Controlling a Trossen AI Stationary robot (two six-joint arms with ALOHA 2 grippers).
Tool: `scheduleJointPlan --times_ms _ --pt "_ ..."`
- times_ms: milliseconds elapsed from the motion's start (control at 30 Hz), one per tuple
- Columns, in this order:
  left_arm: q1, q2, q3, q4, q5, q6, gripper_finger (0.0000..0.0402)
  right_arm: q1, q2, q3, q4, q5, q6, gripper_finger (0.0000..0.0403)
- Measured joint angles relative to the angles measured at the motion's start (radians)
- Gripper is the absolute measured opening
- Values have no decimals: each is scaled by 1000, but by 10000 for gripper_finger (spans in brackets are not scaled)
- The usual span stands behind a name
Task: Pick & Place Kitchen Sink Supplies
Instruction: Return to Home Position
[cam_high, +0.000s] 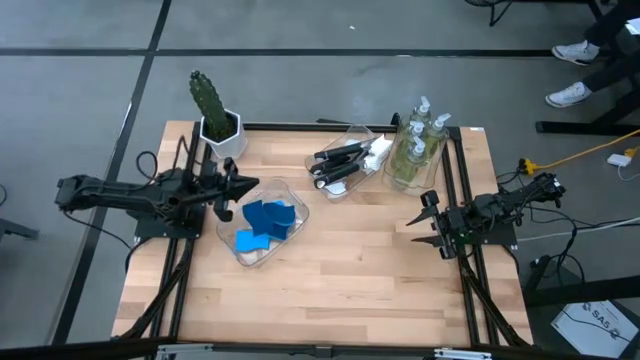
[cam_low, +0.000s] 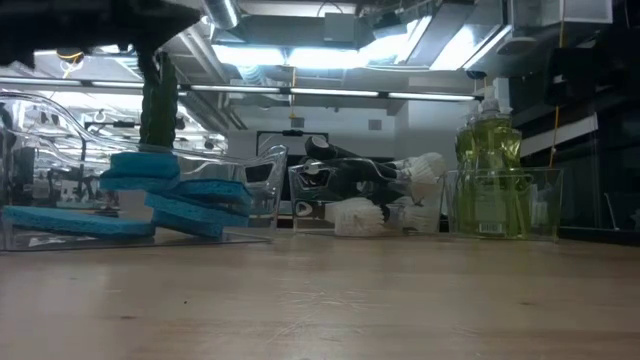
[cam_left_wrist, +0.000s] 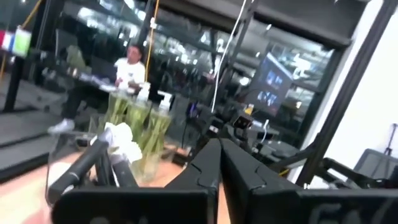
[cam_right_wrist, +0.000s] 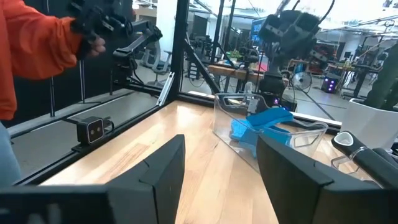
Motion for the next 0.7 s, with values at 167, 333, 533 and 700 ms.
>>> scheduleJointPlan --times_ms 167,333,533,700 --pt "32 -99 -138 76 17 20 7 0 0 0 0 0 0 196" --pt "51 -179 -197 -3 24 28 3 0 0 0 0 0 0 196" --pt "80 -285 -197 -199 64 66 4 0 1 0 0 0 0 196" --pt "112 -389 -197 -399 64 60 5 0 1 0 0 0 0 196"
